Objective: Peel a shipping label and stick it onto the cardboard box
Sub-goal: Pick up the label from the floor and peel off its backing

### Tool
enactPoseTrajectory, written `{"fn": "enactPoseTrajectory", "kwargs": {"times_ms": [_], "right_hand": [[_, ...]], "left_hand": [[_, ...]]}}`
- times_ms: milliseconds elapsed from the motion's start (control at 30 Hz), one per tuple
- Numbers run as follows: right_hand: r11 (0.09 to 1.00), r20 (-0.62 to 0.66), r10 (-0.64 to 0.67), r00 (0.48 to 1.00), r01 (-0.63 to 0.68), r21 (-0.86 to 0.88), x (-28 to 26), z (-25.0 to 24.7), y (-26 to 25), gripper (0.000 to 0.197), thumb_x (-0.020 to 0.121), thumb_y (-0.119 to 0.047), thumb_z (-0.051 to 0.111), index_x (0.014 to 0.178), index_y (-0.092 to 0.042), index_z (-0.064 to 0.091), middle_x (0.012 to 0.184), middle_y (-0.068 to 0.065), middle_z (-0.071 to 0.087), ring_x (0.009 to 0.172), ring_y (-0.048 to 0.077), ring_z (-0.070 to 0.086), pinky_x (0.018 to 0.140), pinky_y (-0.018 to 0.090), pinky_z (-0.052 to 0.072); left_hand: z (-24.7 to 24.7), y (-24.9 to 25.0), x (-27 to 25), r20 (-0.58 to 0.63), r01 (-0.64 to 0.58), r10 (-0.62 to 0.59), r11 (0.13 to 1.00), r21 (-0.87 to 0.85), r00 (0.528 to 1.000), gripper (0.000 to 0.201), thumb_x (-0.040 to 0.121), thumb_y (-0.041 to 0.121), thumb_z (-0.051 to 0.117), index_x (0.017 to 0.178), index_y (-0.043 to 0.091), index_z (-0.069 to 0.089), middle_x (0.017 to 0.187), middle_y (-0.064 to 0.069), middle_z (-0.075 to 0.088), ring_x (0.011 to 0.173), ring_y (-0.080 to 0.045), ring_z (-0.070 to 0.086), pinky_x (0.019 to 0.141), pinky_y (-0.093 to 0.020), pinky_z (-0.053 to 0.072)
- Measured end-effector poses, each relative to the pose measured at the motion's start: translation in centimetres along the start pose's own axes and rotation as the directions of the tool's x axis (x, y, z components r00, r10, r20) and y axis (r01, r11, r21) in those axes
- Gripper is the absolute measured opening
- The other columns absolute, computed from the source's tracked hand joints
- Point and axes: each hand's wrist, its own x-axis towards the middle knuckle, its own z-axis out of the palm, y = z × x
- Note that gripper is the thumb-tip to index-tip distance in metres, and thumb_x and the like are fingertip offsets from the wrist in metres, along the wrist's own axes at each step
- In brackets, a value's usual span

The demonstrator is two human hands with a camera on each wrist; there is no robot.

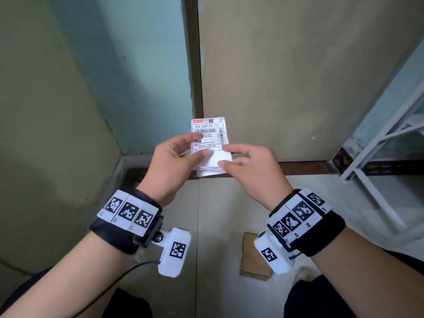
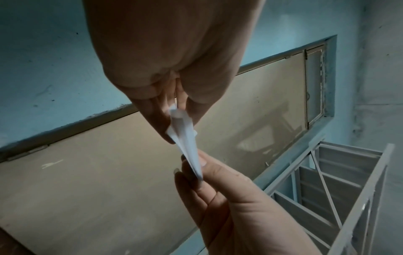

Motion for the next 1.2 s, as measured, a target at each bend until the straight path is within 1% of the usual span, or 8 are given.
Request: {"fn": "enactPoseTrajectory", "kwargs": {"times_ms": [100, 300, 500, 633, 800, 967, 1100, 1200], "right_hand": [[0.997, -0.066, 0.013, 0.998, -0.008, 0.075, 0.5, -0.3, 0.1, 0.042, 0.090, -0.017, 0.084, 0.131, -0.020, 0.074, 0.101, 0.004, 0.083, 0.097, 0.016, 0.080, 0.092, 0.028, 0.061], [0.992, -0.144, -0.075, 0.987, 0.088, 0.092, 1.4, 0.0, 0.4, 0.041, 0.094, -0.007, 0.079, 0.134, -0.011, 0.072, 0.122, -0.006, 0.073, 0.092, -0.004, 0.074, 0.079, 0.008, 0.053], [0.994, -0.181, -0.069, 0.981, 0.083, 0.070, 2.5, 0.7, 1.6, 0.040, 0.094, -0.006, 0.078, 0.134, -0.007, 0.071, 0.125, 0.003, 0.075, 0.100, 0.012, 0.077, 0.085, 0.014, 0.056], [0.999, -0.189, -0.039, 0.981, 0.041, 0.010, 2.5, 1.0, 2.0, 0.040, 0.093, -0.011, 0.079, 0.133, -0.011, 0.072, 0.121, 0.006, 0.078, 0.099, 0.015, 0.078, 0.094, 0.026, 0.060], [0.999, -0.172, -0.028, 0.985, 0.023, -0.027, 1.8, 1.5, 2.2, 0.042, 0.091, -0.014, 0.080, 0.132, -0.014, 0.073, 0.122, 0.004, 0.078, 0.100, 0.016, 0.078, 0.097, 0.038, 0.062], [0.999, -0.147, -0.034, 0.989, 0.034, -0.004, 1.1, 1.4, 1.9, 0.038, 0.092, -0.011, 0.080, 0.129, -0.019, 0.073, 0.117, 0.002, 0.079, 0.099, 0.013, 0.077, 0.097, 0.036, 0.062], [0.980, -0.168, -0.169, 0.971, 0.148, -0.131, 0.7, 1.7, 2.1, 0.032, 0.089, -0.013, 0.083, 0.120, -0.018, 0.078, 0.139, 0.001, 0.064, 0.129, 0.016, 0.062, 0.116, 0.033, 0.047], [0.913, -0.135, -0.262, 0.956, 0.201, -0.355, 0.2, 1.5, 1.8, 0.023, 0.089, -0.026, 0.083, 0.112, -0.023, 0.082, 0.149, 0.001, 0.057, 0.142, 0.018, 0.042, 0.114, 0.022, 0.030]], "left_hand": [[-0.1, -0.1, 0.1, 0.039, 0.012, -0.011, 1.000, -0.012, 0.999, 0.031, 0.091, -0.002, 0.081, 0.119, 0.010, 0.079, 0.122, -0.017, 0.081, 0.099, -0.032, 0.077, 0.096, -0.047, 0.062], [-0.1, -0.5, 0.1, 0.091, 0.105, -0.094, 0.985, -0.136, 0.991, 0.019, 0.100, -0.005, 0.068, 0.112, 0.005, 0.078, 0.102, -0.011, 0.084, 0.085, -0.022, 0.077, 0.083, -0.031, 0.069], [-0.2, -1.1, 0.4, 0.085, 0.168, -0.153, 0.961, -0.218, 0.985, 0.028, 0.109, -0.008, 0.052, 0.132, -0.005, 0.068, 0.105, -0.016, 0.080, 0.081, -0.021, 0.077, 0.087, -0.032, 0.069], [0.1, -1.6, 0.3, 0.087, 0.182, -0.167, 0.962, -0.205, 0.982, 0.030, 0.109, -0.012, 0.050, 0.133, -0.005, 0.066, 0.087, -0.006, 0.082, 0.077, -0.019, 0.078, 0.092, -0.035, 0.067], [0.1, -2.3, 0.0, 0.074, 0.198, -0.187, 0.964, -0.178, 0.980, 0.027, 0.105, -0.016, 0.054, 0.118, 0.001, 0.072, 0.099, -0.015, 0.081, 0.087, -0.030, 0.075, 0.084, -0.035, 0.069], [0.0, -2.4, -0.3, 0.015, 0.156, -0.155, 0.976, -0.152, 0.988, 0.035, 0.101, -0.020, 0.058, 0.087, 0.013, 0.055, 0.074, -0.006, 0.072, 0.065, -0.023, 0.075, 0.078, -0.039, 0.066], [0.0, -2.4, -0.7, -0.006, 0.109, -0.111, 0.981, -0.160, 0.994, 0.045, 0.099, -0.025, 0.056, 0.085, 0.016, 0.044, 0.061, 0.001, 0.067, 0.063, -0.017, 0.077, 0.075, -0.032, 0.068], [0.0, -2.3, -1.2, 0.017, 0.118, -0.116, 0.981, -0.157, 0.993, 0.045, 0.099, -0.025, 0.055, 0.084, 0.016, 0.043, 0.064, -0.001, 0.074, 0.062, -0.018, 0.077, 0.076, -0.031, 0.068]]}}
